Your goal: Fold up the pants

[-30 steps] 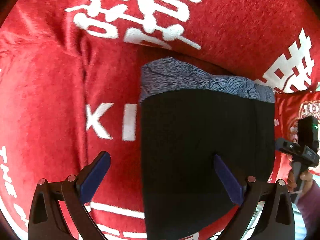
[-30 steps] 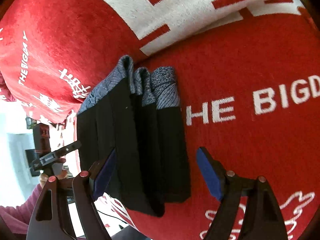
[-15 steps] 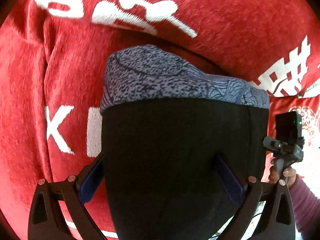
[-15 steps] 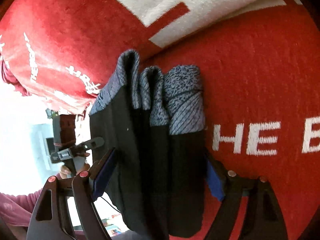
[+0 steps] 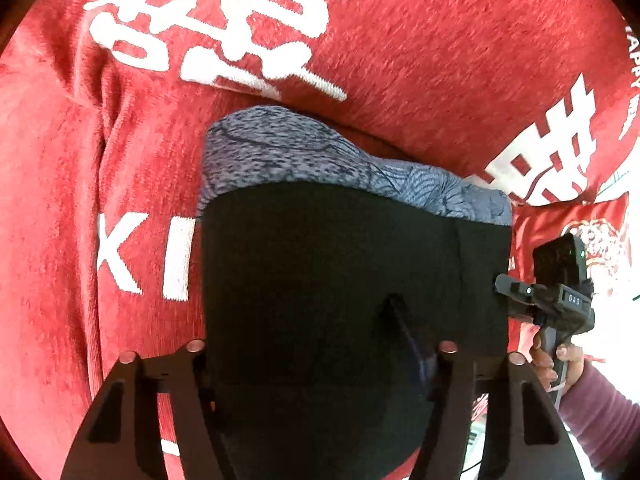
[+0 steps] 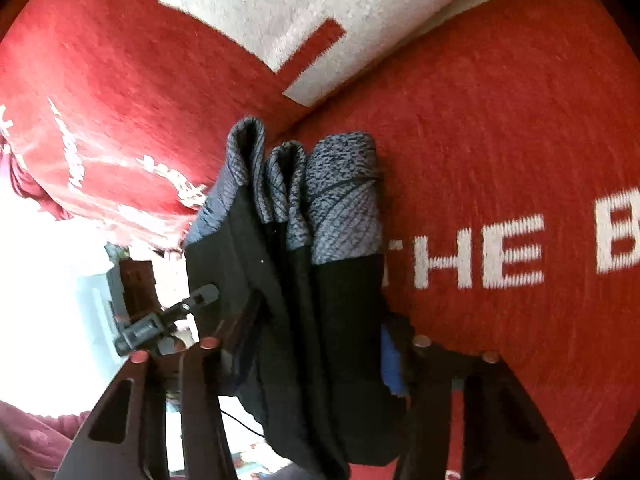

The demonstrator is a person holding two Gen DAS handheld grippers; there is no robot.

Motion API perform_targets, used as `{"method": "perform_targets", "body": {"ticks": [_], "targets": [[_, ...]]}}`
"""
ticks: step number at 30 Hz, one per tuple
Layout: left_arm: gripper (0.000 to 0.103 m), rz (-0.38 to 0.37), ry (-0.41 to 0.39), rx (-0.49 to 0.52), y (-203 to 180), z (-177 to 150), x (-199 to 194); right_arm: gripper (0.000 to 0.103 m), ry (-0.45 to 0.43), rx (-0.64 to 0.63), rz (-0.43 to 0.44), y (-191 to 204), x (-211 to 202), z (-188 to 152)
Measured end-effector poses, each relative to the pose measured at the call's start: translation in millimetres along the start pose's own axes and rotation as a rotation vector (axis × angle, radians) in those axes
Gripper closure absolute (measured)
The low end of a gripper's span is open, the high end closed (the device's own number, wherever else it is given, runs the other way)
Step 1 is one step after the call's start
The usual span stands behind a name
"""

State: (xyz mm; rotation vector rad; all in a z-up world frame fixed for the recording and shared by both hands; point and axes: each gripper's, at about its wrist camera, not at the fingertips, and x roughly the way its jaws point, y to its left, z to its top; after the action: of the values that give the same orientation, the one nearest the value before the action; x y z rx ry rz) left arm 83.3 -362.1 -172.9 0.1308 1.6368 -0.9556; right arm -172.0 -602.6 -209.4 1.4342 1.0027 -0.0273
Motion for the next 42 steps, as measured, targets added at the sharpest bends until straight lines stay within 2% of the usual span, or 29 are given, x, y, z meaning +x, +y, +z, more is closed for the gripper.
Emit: {"method": "perform_targets", "body": {"ticks": [2,8,17,22,27,30,31,32,33,34,35,38,42], "targets": [[0.041,-0.007,-0.009,-0.004,-1,-3,-7,0.058,-0.017,0.018,0.043,2,-7,-5],[0.041,0.019,-0.028,0.030,-12,-22,-34,0.058,-0.013,0.011,0.093,15,-18,-18],[0.041,0.031,-0.045,0.034,-4,-70,-82,0.058,0.008,0.010,0.142,33,-28,-67],[0.041,0.041,-0.028,0.039,3,-95,-89,0.058,0.007,0.044,0.149,35,-20,-98],[0.041,0.043,-0.003,0.050,23,-111,-78,0.058,0.000,0.075,0.140,27,-9,-125],[0.040,0.061,0.027,0.045,42,-117,-56,0.057,0.007,0.073,0.068,22,10,-133],[0.034,0.072,0.036,0.038,49,-119,-49,0.056,0.011,0.064,0.034,21,15,-135],[0.022,0.079,0.023,0.034,56,-120,-45,0.054,0.007,0.049,-0.008,19,18,-137],[0.015,0.086,0.003,0.034,62,-120,-45,0.051,-0.011,0.032,-0.045,16,20,-138],[0.014,0.087,0.006,0.034,65,-118,-45,0.050,-0.024,0.025,-0.068,14,20,-137],[0.014,0.084,0.011,0.036,65,-117,-45,0.045,-0.031,0.020,-0.101,16,22,-136],[0.014,0.153,0.006,0.084,56,-119,-51,0.032,-0.060,-0.035,-0.256,29,22,-137],[0.014,0.260,-0.008,0.134,43,-127,-63,0.028,-0.096,-0.030,-0.397,42,11,-148]]}}
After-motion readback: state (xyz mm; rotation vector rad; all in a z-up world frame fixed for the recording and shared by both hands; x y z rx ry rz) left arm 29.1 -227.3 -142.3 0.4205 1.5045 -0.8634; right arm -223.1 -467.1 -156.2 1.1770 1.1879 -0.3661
